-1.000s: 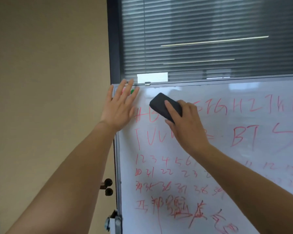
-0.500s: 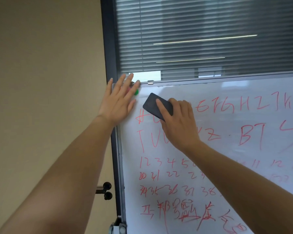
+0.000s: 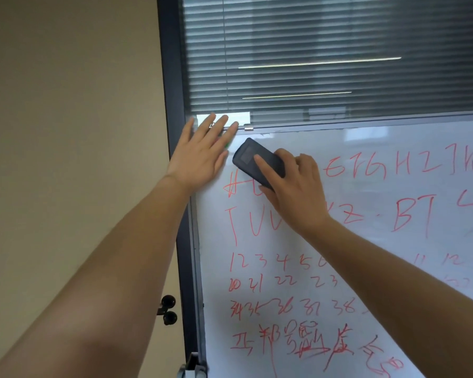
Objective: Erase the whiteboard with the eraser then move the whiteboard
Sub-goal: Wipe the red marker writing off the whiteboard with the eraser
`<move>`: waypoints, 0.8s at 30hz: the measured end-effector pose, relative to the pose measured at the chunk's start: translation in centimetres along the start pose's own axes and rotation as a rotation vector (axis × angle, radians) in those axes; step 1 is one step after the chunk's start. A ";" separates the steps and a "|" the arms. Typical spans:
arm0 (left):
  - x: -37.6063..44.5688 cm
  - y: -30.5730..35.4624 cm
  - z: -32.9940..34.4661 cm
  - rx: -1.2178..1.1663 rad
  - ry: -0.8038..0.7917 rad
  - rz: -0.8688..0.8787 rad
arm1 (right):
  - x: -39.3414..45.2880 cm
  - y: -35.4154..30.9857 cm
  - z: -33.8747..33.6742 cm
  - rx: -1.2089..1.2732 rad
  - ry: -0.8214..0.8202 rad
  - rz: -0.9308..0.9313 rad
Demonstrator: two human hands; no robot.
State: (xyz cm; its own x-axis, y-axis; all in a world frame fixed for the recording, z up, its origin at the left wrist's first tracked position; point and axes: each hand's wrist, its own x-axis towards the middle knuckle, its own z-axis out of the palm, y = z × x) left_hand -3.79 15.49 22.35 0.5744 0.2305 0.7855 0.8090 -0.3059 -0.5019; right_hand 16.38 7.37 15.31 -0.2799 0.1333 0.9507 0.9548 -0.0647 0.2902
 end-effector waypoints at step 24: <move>0.3 0.8 0.7 -0.025 0.160 -0.029 | -5.6 -2.0 3.8 0.000 0.076 -0.525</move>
State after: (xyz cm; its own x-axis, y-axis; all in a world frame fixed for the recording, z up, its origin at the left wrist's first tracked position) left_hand -2.93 15.94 21.92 0.5220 0.0900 0.8482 0.8205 -0.3245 -0.4705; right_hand 16.46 10.47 9.02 -0.7266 0.0760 0.6828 0.6843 -0.0084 0.7292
